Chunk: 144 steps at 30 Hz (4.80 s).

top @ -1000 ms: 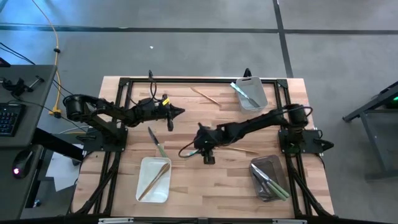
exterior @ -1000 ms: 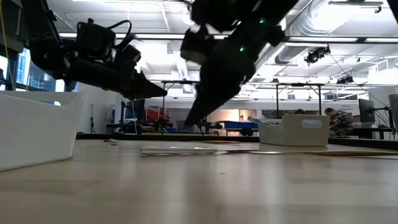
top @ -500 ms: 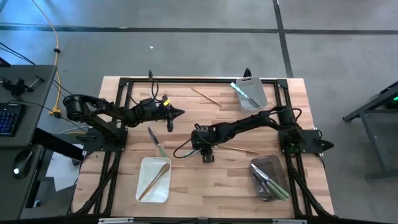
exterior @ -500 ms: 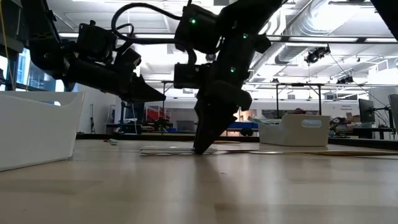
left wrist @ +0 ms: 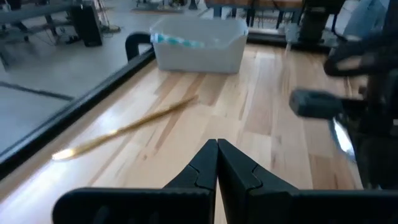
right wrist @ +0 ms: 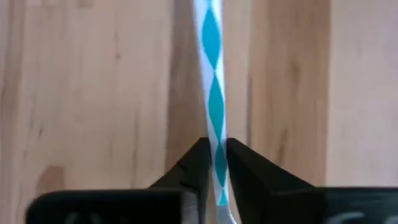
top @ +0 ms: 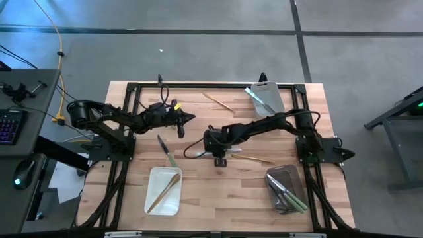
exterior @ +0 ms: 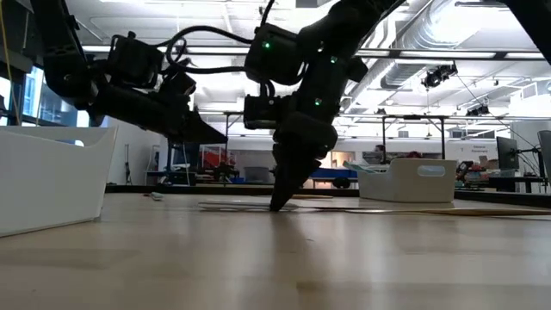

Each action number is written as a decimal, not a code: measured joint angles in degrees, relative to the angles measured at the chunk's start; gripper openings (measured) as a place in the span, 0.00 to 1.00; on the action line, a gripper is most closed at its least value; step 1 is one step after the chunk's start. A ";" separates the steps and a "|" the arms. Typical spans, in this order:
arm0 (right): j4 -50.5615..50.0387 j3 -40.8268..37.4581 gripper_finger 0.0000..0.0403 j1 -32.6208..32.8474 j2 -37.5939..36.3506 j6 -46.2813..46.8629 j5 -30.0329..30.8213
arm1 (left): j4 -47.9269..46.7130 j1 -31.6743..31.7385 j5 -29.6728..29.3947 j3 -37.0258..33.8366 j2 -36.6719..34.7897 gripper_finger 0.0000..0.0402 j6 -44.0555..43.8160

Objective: Sort silverware by color (type)
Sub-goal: Put the blue patterned table knife into the gray bin, then put the gold table knife into the white bin

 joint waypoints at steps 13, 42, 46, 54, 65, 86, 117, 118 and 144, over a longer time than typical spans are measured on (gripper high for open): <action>-0.40 -0.38 0.03 -3.91 -1.44 2.15 -1.36 | -1.52 -0.02 -0.61 -0.10 0.00 0.00 -0.04; -11.23 -12.11 0.01 -23.22 -34.76 3.29 22.91 | -1.94 -0.07 -4.44 -0.14 0.00 0.00 -2.08; 1.64 -25.59 0.01 -29.14 -41.47 0.17 22.23 | -2.13 -0.07 -4.26 -0.14 0.00 0.00 -2.07; 21.65 -40.76 0.01 -40.92 -44.24 -6.77 13.60 | -1.37 -0.02 -4.24 -0.14 0.00 0.00 -1.96; 29.56 -45.98 0.01 -46.87 -43.04 -10.49 6.05 | -1.00 -0.02 -4.18 -0.14 0.00 0.00 -1.55; 25.88 -43.57 0.23 -46.92 -44.60 -12.17 7.00 | -1.69 -0.07 -3.80 -0.14 0.00 0.00 -1.77; 6.63 -37.64 0.31 -6.87 -48.62 19.84 14.80 | -4.02 -0.04 3.06 -0.10 0.00 0.00 -0.91; 9.05 -38.37 0.31 -6.70 -47.88 19.89 14.92 | -4.12 -0.02 3.90 -0.10 0.00 0.00 -0.35; 40.13 -50.58 0.05 -10.74 -42.52 4.48 6.42 | -51.93 -4.83 11.01 10.57 -8.09 0.09 4.66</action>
